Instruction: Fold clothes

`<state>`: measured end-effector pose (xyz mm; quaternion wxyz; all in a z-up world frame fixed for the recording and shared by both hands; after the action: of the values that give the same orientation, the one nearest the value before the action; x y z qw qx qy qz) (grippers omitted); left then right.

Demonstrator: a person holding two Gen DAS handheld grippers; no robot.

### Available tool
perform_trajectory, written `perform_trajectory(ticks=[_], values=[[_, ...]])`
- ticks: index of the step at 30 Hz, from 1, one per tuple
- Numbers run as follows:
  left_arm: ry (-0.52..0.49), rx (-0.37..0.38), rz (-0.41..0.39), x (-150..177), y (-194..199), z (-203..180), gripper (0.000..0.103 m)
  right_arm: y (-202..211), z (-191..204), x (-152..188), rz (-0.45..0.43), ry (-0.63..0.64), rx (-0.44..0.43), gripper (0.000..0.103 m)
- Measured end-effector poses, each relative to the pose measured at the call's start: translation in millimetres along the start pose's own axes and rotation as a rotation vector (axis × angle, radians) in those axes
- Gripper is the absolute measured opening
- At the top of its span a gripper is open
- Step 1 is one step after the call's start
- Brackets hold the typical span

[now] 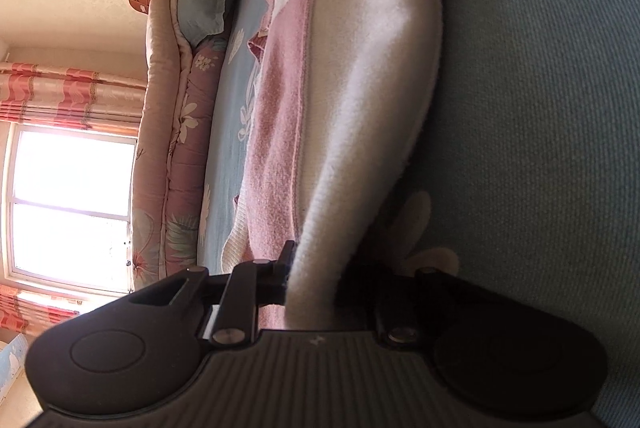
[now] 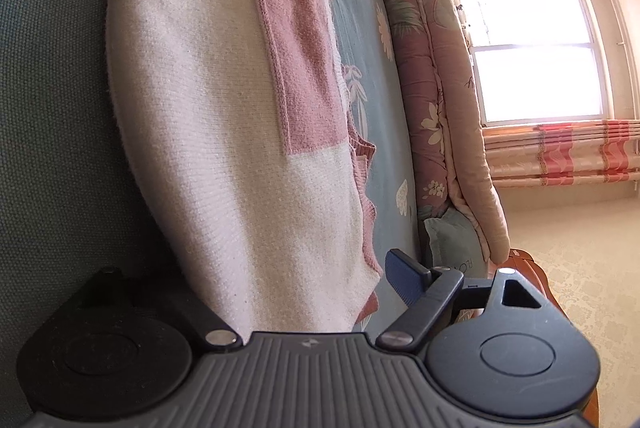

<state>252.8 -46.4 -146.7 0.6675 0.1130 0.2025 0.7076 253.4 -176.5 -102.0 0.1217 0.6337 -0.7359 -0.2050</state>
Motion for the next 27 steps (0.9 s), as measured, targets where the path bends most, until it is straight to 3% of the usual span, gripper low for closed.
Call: perform_trajectory(ticks=[2, 5, 9, 10, 23, 27], values=[[0.004, -0.002, 0.0, 0.0, 1.1, 0.1, 0.011, 2.3, 4.4, -1.1, -0.021, 0.043, -0.005, 0.082], [0.005, 0.001, 0.002, 0.1, 3.4, -0.7, 0.011, 5.3, 11.7, -1.6, -0.049, 0.089, -0.028, 0.065], [0.007, 0.002, 0.001, 0.7, 5.3, -0.5, 0.011, 8.8, 26.8, 2.0, -0.086, 0.113, -0.035, 0.027], [0.007, 0.002, 0.001, 0.6, 5.3, -0.2, 0.011, 9.0, 29.9, 2.5, -0.09, 0.115, -0.028, 0.025], [0.011, 0.008, -0.001, 0.4, 6.3, -0.9, 0.011, -0.8, 34.0, -5.3, -0.048, 0.151, -0.043, 0.024], [0.017, 0.01, -0.005, 1.5, 7.3, -0.2, 0.011, 1.2, 39.6, 1.1, -0.081, 0.097, 0.002, 0.024]])
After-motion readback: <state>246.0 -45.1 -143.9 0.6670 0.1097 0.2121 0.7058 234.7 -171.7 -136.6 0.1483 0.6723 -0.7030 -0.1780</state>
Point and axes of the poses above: each gripper's, at about its wrist camera, not at the fingertips, and y roughly against the way its jaws point, z to its left, x to its underside, the point moved 1 cm from there along -y, roughly the way its jaws point, and after that the axes turned 1 degree about -z, right-handed, at the moved point
